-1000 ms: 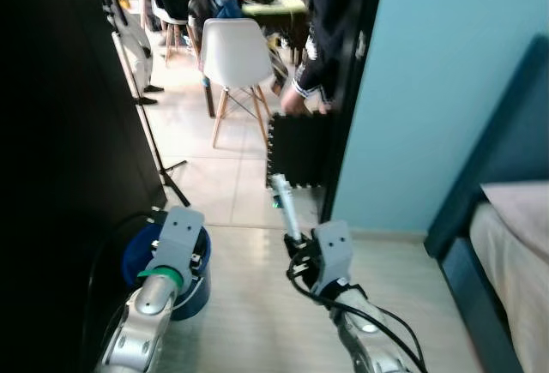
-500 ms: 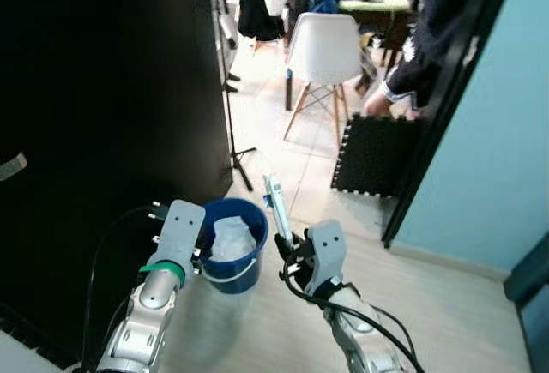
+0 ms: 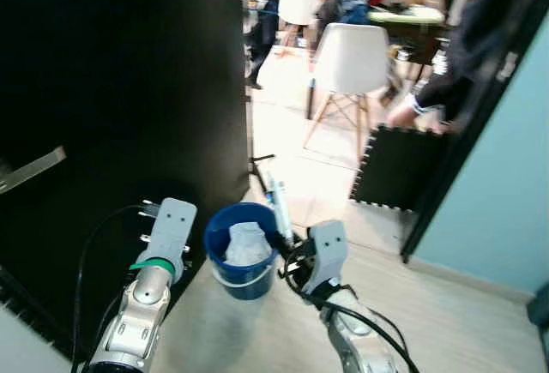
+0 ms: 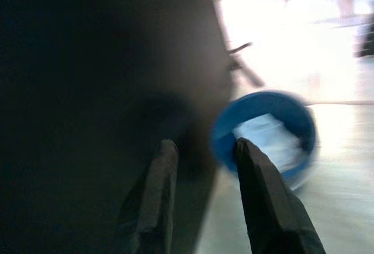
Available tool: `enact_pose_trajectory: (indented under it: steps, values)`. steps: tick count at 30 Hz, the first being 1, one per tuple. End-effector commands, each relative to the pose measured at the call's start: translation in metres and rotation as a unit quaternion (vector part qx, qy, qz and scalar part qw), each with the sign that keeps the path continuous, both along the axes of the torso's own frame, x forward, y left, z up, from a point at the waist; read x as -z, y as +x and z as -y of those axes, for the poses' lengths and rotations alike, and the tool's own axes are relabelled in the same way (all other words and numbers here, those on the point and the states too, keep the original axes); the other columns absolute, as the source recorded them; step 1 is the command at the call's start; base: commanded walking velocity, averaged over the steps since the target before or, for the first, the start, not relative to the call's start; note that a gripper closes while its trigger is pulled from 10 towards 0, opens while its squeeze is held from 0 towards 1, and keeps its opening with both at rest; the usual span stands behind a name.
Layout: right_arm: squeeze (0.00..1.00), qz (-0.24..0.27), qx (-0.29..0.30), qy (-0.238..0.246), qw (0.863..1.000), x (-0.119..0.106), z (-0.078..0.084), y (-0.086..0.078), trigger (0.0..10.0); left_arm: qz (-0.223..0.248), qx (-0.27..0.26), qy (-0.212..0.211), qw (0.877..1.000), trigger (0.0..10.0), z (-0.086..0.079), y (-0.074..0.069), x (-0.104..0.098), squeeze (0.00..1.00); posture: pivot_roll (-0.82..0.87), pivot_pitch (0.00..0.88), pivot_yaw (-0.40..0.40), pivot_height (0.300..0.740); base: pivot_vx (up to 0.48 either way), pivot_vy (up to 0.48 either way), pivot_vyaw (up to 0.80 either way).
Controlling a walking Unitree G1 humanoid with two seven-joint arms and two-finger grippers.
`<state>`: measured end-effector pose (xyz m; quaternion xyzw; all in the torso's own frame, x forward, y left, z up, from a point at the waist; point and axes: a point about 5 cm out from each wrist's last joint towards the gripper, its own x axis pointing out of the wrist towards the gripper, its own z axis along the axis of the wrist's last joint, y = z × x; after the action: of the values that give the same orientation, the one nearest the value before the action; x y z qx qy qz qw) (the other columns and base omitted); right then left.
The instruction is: Clean up the room
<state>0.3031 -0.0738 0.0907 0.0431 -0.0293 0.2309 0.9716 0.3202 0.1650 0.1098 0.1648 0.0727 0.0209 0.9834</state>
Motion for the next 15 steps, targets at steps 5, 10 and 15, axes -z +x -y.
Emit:
enact_pose_trajectory:
  steps: [5,10,15]
  values:
    - [0.00,-0.005,0.032,0.002,0.999,0.0028,0.0094,0.0020,10.0,-0.014,0.003,0.009,1.000,10.0,0.0007,-0.0006,0.0060,0.00,-0.06,0.010,0.082,0.740,0.465,0.000,0.00]
    - [0.00,-0.005,0.035,0.003,0.999,0.0026,0.0111,0.0026,10.0,-0.014,0.003,0.010,1.000,10.0,0.0004,-0.0004,0.0060,0.00,-0.06,0.010,0.082,0.740,0.465,0.000,0.00]
    - [0.00,-0.006,0.036,0.002,0.999,0.0028,0.0113,0.0027,10.0,-0.014,0.003,0.010,1.000,10.0,0.0005,0.0000,0.0062,0.00,-0.06,0.010,0.082,0.740,0.465,0.000,0.00]
